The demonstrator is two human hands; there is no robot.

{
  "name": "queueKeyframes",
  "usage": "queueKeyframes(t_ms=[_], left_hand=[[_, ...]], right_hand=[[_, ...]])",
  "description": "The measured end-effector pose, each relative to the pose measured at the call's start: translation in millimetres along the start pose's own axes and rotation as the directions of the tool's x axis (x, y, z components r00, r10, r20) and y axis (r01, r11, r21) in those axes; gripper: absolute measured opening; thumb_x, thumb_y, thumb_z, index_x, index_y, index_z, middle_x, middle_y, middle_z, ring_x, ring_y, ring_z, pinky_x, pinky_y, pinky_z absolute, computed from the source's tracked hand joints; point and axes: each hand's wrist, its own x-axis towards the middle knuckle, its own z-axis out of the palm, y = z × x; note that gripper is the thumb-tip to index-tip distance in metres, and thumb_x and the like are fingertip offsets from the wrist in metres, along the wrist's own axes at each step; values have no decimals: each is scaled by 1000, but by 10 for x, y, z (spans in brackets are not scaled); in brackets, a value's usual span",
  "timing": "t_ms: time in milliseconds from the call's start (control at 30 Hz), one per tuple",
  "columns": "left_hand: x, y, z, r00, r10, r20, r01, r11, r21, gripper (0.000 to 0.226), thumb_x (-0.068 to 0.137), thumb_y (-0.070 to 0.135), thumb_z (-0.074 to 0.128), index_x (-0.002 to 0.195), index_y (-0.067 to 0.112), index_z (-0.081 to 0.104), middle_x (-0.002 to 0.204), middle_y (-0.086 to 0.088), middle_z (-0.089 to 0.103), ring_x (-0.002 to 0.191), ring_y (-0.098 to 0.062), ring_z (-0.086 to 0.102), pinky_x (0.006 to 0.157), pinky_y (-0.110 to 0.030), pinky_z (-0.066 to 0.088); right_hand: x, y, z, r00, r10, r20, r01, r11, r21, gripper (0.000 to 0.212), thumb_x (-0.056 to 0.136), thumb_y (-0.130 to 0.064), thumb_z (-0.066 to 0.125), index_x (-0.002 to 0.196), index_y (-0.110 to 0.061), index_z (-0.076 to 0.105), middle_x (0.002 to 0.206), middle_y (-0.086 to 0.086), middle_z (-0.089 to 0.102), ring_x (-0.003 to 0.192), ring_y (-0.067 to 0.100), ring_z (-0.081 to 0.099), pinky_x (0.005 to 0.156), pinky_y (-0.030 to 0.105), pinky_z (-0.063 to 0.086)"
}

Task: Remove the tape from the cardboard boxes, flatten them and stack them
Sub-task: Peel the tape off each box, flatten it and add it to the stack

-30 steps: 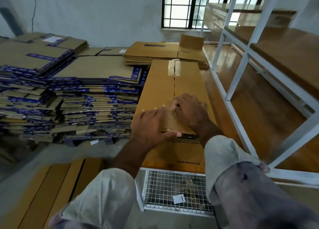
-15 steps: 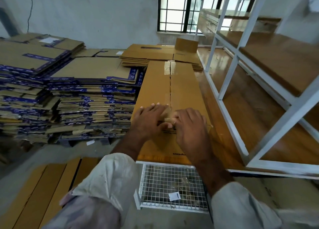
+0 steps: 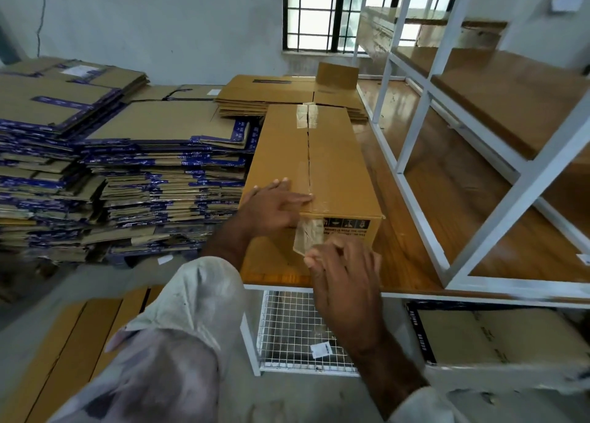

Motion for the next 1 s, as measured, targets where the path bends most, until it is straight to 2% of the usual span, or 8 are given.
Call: queueKeyframes(t_ms=[100,233,400,567,667,767,867,1000], left_hand=[[5,48,-83,999,-47,22,50,987,-156,37,104,46,46,141,45,55,170,-4,15,157,-21,8,123,-49,-2],[-19,-22,-32,1000,18,-13,-18,998,-52,54,92,44,70,143,48,51,169,-6,18,157,-24,11,125,-51,1],[-33,11,50,996,31,-84,-29,999,30,72,86,20,76,143,52,45,169,-2,19,157,-21,11,126,-53,3],[-49,0,66,997,50,-60,-42,992,121,80,87,13,70,149,50,36,171,-1,10,158,-21,4,126,-51,-2],[-43,-5,18,998,55,-13,-54,996,68,79,88,15,66,151,49,35,171,-2,9,158,-21,2,126,-53,-2],[-7,-22,-23,999,39,-12,-39,998,-49,57,99,21,55,148,46,44,170,-2,14,157,-20,6,126,-51,-1],[7,-62,-45,998,11,-61,-25,970,-244,36,108,39,39,140,41,56,168,0,23,156,-17,13,125,-46,0],[30,-75,1,996,18,-88,-35,980,-198,33,107,43,44,136,43,59,165,2,31,155,-17,16,123,-48,2]], right_hand=[[-74,-4,-24,1000,-1,-30,2,999,39,19,97,-30,59,98,-20,74,116,5,64,108,22,59,84,43,42],[21,-63,-183,983,-36,-183,58,992,116,16,91,-21,69,99,-14,80,119,11,65,106,23,60,79,47,48],[345,-109,-329,967,10,-254,53,969,241,10,89,-13,70,95,-7,74,116,13,61,105,28,62,81,51,52],[717,260,-23,981,186,50,-190,978,84,19,93,-33,64,108,-22,68,126,3,56,118,21,52,97,53,47],[914,538,239,913,291,288,-292,956,-41,32,96,-46,59,123,-29,61,138,-1,50,132,20,43,109,48,32],[994,701,397,842,312,441,-314,947,-70,42,98,-53,54,136,-34,53,146,-5,48,138,17,39,115,48,21],[927,774,382,845,249,473,-297,954,29,41,100,-57,49,136,-39,55,144,-13,52,139,12,41,114,42,14],[816,859,314,854,148,499,-213,974,76,56,92,-64,46,142,-40,52,154,-12,46,147,13,35,115,41,11]])
